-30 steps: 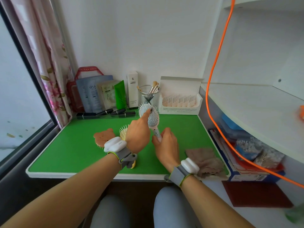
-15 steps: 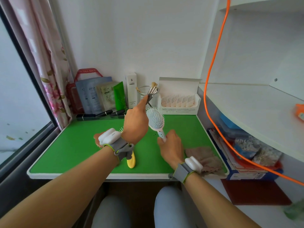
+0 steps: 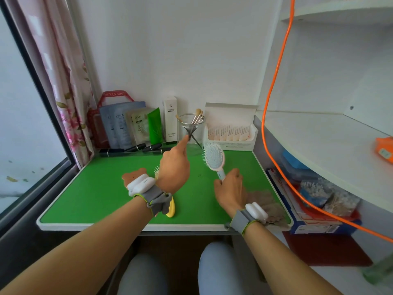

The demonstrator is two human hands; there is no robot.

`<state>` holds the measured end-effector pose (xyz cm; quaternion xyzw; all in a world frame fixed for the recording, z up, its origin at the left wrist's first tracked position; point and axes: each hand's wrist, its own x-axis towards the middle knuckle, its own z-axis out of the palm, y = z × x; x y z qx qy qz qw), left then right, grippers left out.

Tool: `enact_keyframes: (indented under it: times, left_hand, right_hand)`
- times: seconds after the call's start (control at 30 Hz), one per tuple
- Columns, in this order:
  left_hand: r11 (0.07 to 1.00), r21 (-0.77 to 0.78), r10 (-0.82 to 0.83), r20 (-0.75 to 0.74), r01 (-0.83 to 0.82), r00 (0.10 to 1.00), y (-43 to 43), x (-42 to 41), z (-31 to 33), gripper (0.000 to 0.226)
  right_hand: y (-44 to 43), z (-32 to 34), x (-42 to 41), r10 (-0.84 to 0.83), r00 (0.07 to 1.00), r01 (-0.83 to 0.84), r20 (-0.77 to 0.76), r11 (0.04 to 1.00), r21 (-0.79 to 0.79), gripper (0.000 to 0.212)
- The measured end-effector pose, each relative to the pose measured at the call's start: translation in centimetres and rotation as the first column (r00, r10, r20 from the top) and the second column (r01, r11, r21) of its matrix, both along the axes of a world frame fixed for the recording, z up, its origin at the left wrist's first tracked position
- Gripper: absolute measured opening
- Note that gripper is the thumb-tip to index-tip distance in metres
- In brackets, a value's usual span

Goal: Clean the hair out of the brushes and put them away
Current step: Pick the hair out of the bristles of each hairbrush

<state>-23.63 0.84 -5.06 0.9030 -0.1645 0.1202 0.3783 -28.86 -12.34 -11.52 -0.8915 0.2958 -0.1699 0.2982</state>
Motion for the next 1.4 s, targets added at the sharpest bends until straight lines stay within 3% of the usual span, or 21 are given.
enact_keyframes:
  times: [0.7,1.13,1.27,1.4]
  left_hand:
    - [1.000,0.030,0.004,-0.067,-0.002,0.998,0.7,-0.8,-1.7,0.047]
    - [0.999,0.033,-0.004,-0.045,0.006,0.999,2.5,-1.7,-1.9,0.047]
    - [1.000,0.031,0.002,-0.038,0.000,0.999,3.0,-1.6,-1.4,0.045]
    - [0.999,0.032,-0.006,-0.031,0.007,0.999,3.4,-1.7,-1.0,0.044]
  right_hand:
    - [3.5,-0.9,-0.2,0.128,0.990,-0.128,-0.052,0.992,-0.003,0.025]
    - [3.8,-0.6,-0.7,0.127,0.986,-0.141,-0.107,0.981,-0.131,0.038]
    - [4.0,1.2,-0.6,0.166,0.985,-0.156,0.054,0.975,-0.157,0.033]
    - [4.9,4.5,0.9,0.244,0.929,-0.297,0.279,0.940,0.167,0.027]
